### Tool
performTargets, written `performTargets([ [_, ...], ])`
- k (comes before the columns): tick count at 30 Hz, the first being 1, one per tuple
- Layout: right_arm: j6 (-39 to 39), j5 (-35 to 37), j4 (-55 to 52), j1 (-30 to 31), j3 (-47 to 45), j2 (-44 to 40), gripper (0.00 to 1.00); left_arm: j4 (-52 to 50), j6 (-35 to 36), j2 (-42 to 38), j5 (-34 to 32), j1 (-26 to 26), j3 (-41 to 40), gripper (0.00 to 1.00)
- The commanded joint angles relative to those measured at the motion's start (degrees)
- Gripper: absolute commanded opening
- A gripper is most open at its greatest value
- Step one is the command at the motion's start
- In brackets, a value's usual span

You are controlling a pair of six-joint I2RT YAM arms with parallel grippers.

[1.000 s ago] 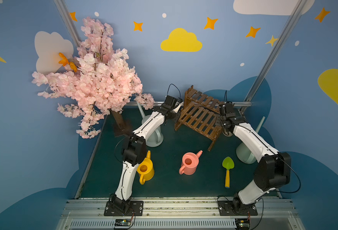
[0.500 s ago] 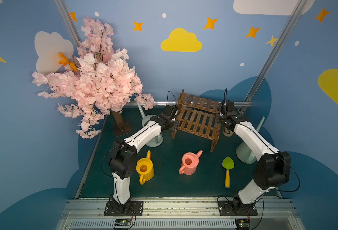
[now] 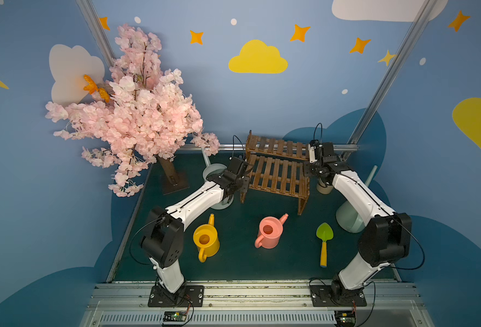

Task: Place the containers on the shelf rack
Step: Adjust the shelf at the center of the board.

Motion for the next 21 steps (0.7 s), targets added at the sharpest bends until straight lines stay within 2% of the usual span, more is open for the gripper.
performTargets([
  [1,5.1,-5.6,1.2,-0.1,0.7,3.9,0.17,-7.0,0.3,-1.6,1.9,-0.4,-2.9,0.02],
  [15,2.1,-4.4,5.0,-1.8,3.2,6.5,0.15,-5.6,-1.2,-1.7,3.8,-1.5,-5.6,0.03],
  [21,0.6,-6.6,6.4,-3.0,5.2,9.1,0.15,-5.7,-1.1,-0.6,5.5,-1.6,-4.0,0.08],
])
